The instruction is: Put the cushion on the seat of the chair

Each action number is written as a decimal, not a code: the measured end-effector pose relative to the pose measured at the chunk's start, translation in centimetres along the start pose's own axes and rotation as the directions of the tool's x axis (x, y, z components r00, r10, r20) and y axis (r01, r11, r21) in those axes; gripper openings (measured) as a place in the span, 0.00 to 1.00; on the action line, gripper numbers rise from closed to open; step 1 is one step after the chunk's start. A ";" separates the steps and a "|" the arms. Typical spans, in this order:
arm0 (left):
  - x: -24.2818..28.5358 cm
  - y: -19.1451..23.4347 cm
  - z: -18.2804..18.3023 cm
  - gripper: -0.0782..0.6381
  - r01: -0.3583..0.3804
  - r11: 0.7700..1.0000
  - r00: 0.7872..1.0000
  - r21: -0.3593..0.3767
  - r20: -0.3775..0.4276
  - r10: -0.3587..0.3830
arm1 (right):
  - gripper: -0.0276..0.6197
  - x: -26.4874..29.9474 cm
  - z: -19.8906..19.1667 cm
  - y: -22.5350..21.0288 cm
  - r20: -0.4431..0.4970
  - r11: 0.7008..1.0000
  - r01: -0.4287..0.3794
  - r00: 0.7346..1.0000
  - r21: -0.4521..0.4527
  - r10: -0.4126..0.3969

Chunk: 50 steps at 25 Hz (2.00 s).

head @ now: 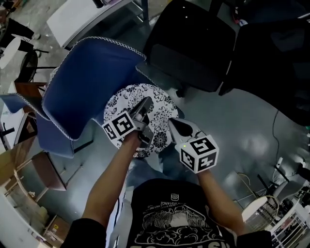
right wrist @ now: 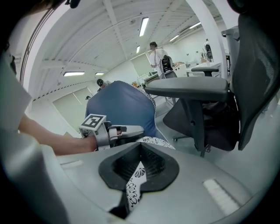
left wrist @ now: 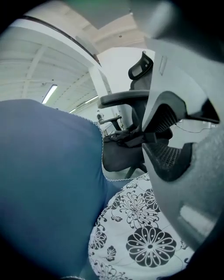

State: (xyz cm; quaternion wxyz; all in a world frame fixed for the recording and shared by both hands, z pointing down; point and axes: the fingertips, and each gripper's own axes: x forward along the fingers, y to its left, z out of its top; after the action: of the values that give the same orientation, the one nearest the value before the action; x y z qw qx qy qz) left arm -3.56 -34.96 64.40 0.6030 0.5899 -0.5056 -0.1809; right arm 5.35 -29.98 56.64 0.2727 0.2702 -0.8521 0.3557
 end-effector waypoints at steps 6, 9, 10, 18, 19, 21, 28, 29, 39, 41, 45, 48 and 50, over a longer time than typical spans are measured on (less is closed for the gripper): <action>-3.7 -3.1 0.1 0.19 0.039 0.990 0.998 0.138 -0.060 -0.031 | 0.04 -0.6 1.7 2.1 0.090 0.999 0.025 0.996 0.024 -0.027; -5.8 -4.6 0.2 0.18 0.052 0.970 0.996 0.239 -0.084 -0.032 | 0.04 -1.3 2.1 3.7 0.132 0.998 0.038 0.990 0.042 -0.043; -6.4 -5.5 0.3 0.17 0.065 0.962 0.995 0.264 -0.092 -0.042 | 0.04 -1.5 2.1 4.3 0.144 0.998 0.041 0.988 0.048 -0.048; -11.4 -9.7 -1.2 0.10 0.138 0.881 0.984 0.453 -0.161 -0.071 | 0.04 -3.1 2.1 8.7 0.228 0.995 0.070 0.970 0.074 -0.085; -12.1 -10.0 -1.2 0.10 0.140 0.875 0.985 0.463 -0.159 -0.073 | 0.04 -3.3 2.1 9.4 0.237 0.995 0.072 0.968 0.070 -0.087; -13.7 -10.5 -1.0 0.10 0.139 0.861 0.986 0.489 -0.148 -0.075 | 0.04 -3.7 2.3 10.8 0.254 0.995 0.079 0.963 0.057 -0.091; -18.6 -13.1 -2.4 0.10 0.165 0.787 0.984 0.595 -0.158 -0.087 | 0.04 -6.5 1.9 15.1 0.329 0.991 0.127 0.934 0.047 -0.135; -19.1 -13.3 -2.6 0.10 0.168 0.775 0.983 0.609 -0.159 -0.088 | 0.04 -6.8 1.7 15.6 0.338 0.990 0.137 0.930 0.047 -0.144; -23.1 -11.9 -4.1 0.10 0.110 0.666 0.988 0.737 -0.154 0.007 | 0.04 -7.1 -0.2 18.9 0.390 0.973 0.219 0.891 0.074 -0.231; -23.4 -11.7 -4.0 0.10 0.107 0.658 0.989 0.746 -0.151 0.010 | 0.04 -7.1 -0.1 19.3 0.398 0.972 0.225 0.886 0.074 -0.236; -23.9 -12.3 -3.8 0.10 0.125 0.646 0.989 0.753 -0.148 -0.018 | 0.04 -7.4 -0.2 19.7 0.411 0.969 0.235 0.878 0.076 -0.245; -24.1 -12.4 -4.3 0.10 0.145 0.638 0.986 0.756 -0.164 -0.030 | 0.04 -7.3 -0.6 19.9 0.408 0.968 0.238 0.878 0.080 -0.250; -24.1 -12.4 -4.2 0.10 0.148 0.636 0.986 0.757 -0.166 -0.032 | 0.04 -7.3 -0.5 20.0 0.406 0.968 0.239 0.879 0.077 -0.249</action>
State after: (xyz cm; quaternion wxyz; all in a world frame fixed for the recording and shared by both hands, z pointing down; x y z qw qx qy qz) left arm -5.63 -16.00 44.65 0.3197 0.8251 -0.4618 0.0615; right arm -2.48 -15.61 43.00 0.1257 0.4476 -0.8451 0.2640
